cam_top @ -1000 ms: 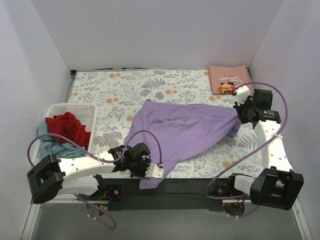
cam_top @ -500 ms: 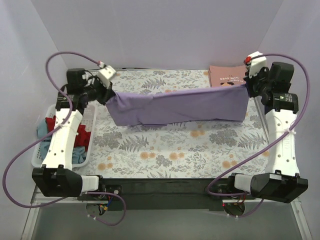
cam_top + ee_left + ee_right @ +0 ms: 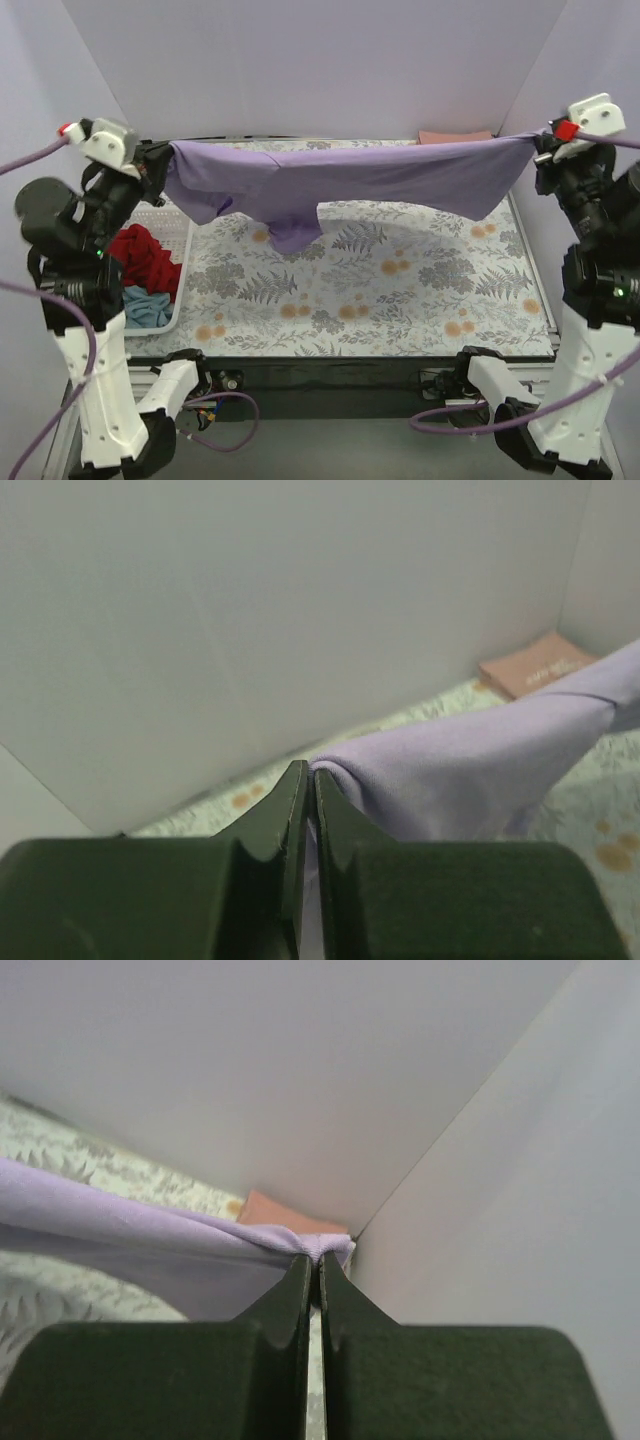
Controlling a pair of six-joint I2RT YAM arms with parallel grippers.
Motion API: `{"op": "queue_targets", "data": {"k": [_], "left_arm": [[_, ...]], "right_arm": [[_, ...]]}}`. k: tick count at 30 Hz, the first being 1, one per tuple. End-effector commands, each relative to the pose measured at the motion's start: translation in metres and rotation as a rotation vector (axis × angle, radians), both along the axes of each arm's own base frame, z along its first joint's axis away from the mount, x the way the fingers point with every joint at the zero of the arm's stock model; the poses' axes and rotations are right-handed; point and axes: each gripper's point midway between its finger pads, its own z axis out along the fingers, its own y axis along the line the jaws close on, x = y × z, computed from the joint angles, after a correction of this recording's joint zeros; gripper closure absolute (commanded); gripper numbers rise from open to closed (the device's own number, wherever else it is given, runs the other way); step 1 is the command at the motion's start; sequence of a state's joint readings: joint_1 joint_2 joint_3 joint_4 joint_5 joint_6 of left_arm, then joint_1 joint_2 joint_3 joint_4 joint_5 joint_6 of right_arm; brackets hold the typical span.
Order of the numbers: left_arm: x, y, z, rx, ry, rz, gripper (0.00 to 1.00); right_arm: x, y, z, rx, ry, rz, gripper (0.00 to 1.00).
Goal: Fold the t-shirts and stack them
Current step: Flatten the tshirt out
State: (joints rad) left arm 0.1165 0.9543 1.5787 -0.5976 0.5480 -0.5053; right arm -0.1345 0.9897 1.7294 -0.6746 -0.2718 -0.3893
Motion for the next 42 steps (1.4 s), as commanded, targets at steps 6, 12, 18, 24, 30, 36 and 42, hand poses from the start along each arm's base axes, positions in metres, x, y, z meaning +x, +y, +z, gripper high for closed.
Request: {"op": "queue_targets", "data": {"k": [6,12,18,24,30,36,42], "left_arm": [[-0.027,0.013,0.093,-0.057,-0.269,0.1,1.0],[0.012,0.02,0.09,-0.05,-0.248,0.112,1.0],[0.089,0.019,0.035,-0.06,-0.102,0.049,1.0],[0.165,0.01,0.032,-0.154,-0.103,-0.054,1.0],[0.213,0.028,0.137,-0.189,-0.399,-0.052,1.0],[0.193,0.04,0.181,-0.189,-0.589,-0.029,1.0],[0.187,0.02,0.066,-0.093,-0.401,-0.132,1.0]], "right_arm": [[-0.035,-0.015,0.098,0.035,-0.315,-0.114,0.99],[0.002,-0.019,0.083,0.016,-0.274,-0.105,0.99],[0.066,-0.01,0.023,0.044,-0.13,-0.01,0.99],[0.14,-0.01,0.007,0.152,-0.053,0.029,0.99],[0.157,-0.017,0.092,0.202,-0.23,0.009,0.99],[0.158,-0.027,0.124,0.191,-0.352,-0.035,0.99],[0.175,-0.015,0.043,0.133,-0.215,0.04,0.99]]}}
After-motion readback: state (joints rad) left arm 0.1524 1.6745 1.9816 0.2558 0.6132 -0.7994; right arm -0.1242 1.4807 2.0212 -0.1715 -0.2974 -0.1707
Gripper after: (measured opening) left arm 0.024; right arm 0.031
